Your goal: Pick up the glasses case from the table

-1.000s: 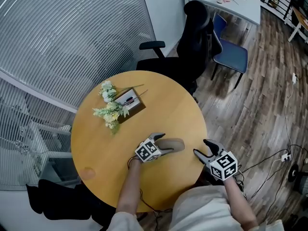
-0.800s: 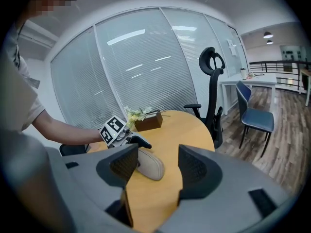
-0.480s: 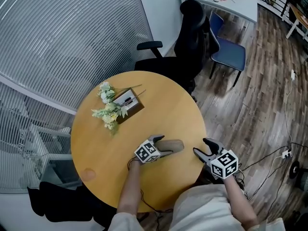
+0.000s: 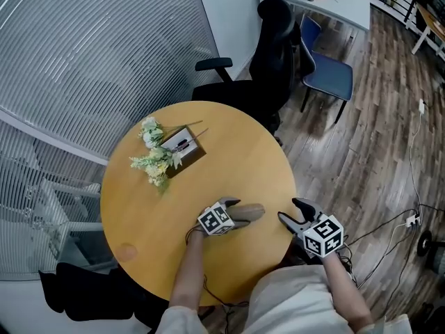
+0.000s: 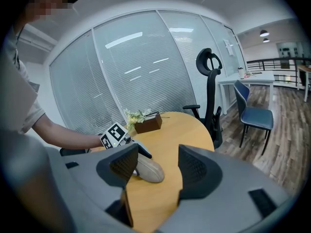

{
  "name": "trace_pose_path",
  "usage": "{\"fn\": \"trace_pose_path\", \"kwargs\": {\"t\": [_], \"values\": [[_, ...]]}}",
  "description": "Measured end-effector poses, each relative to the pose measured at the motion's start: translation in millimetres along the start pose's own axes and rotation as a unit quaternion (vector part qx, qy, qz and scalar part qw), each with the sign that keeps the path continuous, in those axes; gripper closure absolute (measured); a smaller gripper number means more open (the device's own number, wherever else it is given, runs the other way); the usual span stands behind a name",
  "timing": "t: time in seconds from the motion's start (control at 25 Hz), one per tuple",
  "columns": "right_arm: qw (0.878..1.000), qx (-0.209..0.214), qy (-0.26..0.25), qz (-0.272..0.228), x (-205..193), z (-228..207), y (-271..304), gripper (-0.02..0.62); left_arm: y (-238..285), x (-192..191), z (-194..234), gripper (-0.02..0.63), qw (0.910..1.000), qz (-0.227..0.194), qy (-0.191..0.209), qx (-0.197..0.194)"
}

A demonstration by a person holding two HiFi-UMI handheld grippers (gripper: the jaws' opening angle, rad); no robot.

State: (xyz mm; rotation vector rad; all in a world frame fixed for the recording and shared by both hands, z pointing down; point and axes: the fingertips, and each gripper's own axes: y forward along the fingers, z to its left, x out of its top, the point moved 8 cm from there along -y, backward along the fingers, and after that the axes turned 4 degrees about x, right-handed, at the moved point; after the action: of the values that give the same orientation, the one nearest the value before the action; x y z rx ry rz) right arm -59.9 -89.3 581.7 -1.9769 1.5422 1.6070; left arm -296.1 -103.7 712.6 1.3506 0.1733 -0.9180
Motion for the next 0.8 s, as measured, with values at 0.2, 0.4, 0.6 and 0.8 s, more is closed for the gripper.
{"fn": "trace_pose_path", "kwargs": {"t": [0.2,0.4,0.6,0.8], "values": [[1.000,-0.002,0.004,0.000,-1.9,-2.5,-3.9,0.346,-0.7,4.0,-1.9,0.230,1.0000,-0.001,0.005,0.007],[1.000,-0.006,0.011,-0.004,-1.7,-6.0,-7.5,0.347,-0.8,5.2,-3.7,0.230,0.9998,0.009,0.014,0.007],[1.000,-0.009,0.014,-0.009,-4.7,-7.1,-11.8,0.347,0.5,4.2,-6.6,0.236,0.9989,0.030,0.035,0.000],[1.000,-0.006,0.015,-0.011,-8.3,-6.4,-16.3,0.347,5.1,3.1,-10.6,0.257,0.9972,0.050,0.056,0.002]]}}
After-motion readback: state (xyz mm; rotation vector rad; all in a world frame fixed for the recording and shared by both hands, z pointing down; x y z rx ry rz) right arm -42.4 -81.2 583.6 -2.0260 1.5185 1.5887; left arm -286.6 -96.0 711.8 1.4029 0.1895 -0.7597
